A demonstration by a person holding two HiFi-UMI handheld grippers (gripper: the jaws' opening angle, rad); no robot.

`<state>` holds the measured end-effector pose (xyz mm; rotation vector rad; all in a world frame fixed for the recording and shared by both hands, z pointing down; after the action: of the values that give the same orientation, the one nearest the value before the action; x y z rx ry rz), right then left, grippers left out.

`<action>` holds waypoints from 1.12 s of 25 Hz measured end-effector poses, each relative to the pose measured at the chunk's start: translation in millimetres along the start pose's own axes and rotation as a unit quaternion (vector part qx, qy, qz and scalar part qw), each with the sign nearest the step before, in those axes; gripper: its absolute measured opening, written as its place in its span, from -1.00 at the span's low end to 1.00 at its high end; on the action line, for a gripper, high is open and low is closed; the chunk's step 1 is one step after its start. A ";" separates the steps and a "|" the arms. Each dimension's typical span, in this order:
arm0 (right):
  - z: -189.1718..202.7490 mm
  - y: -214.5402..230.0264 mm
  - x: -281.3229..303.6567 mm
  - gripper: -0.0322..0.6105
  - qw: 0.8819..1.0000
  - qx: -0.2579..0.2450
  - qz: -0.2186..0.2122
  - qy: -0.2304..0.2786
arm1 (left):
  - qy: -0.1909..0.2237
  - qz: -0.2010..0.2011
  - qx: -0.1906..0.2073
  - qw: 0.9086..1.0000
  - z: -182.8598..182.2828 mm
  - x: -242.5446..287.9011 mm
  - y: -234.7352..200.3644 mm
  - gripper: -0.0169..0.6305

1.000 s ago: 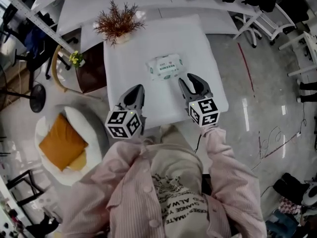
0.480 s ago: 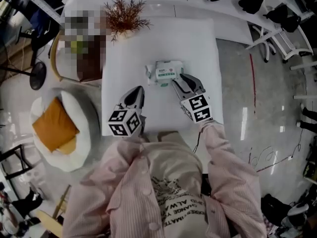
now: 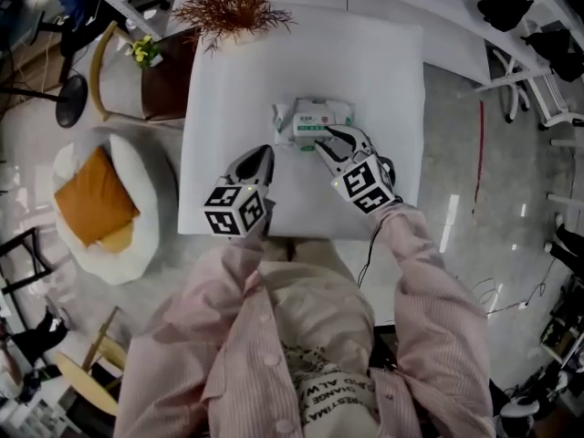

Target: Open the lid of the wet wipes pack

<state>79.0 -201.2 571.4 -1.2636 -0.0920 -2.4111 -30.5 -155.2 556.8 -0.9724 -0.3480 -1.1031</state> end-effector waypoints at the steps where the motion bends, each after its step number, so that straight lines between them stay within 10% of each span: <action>1: 1.1 -0.6 4.3 -0.53 1.000 -0.015 -0.003 -0.006 | -0.002 0.000 -0.004 1.000 1.3 2.5 -1.5 -0.96; 28: 22.2 -5.8 56.9 -0.57 0.975 -0.190 -0.040 -0.108 | -0.078 0.049 -0.030 0.995 26.7 67.2 -13.4 -0.96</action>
<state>65.3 -209.2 630.6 -1.7179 0.2748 -2.4252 -6.3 -174.9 623.4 -1.1211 -0.3909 -0.9548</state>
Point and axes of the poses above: the fingertips, and each gripper's own axes: x forward along the fingers, y to its right, z out of its underside, the point moved 1 cm from there along -x, backward along the fingers, and after that the axes turned 15 degrees about -y, right-handed, at the moved point
